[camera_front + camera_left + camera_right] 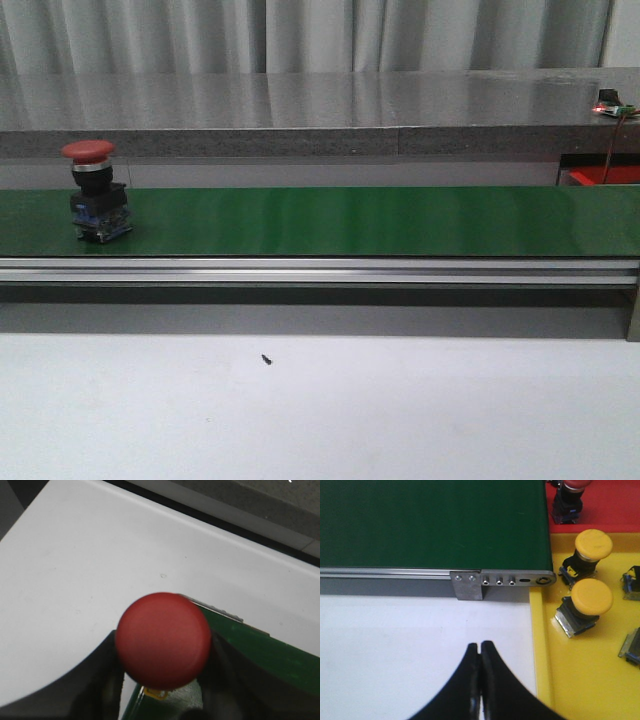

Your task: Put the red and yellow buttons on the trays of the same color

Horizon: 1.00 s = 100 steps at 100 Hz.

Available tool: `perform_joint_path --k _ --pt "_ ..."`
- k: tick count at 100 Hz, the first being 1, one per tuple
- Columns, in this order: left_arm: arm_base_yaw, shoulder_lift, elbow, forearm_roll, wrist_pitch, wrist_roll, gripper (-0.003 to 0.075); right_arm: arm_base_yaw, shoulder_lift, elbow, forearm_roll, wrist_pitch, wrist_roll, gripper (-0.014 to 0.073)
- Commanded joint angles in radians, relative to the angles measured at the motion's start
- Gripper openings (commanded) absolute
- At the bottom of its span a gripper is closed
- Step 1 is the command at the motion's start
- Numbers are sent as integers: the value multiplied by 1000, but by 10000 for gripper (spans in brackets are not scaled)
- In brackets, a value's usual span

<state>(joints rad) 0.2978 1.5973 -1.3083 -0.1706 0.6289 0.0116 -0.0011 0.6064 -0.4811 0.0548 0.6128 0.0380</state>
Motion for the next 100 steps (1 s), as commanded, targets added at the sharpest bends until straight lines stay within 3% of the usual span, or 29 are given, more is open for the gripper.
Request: perform_joint_path --k 1,44,90,100 --pt "-27 -49 4 -7 -69 5 209 -6 -1 -26 -6 -68 -9 -67" --pt "-119 -43 171 29 -213 5 209 -6 -1 -26 -6 -68 -9 -67" --pt "-127 14 179 61 -235 5 214 -6 -1 -26 -6 -68 -9 -67" --pt "-132 14 179 61 -223 7 276 -6 -1 -26 -6 -68 -9 -67"
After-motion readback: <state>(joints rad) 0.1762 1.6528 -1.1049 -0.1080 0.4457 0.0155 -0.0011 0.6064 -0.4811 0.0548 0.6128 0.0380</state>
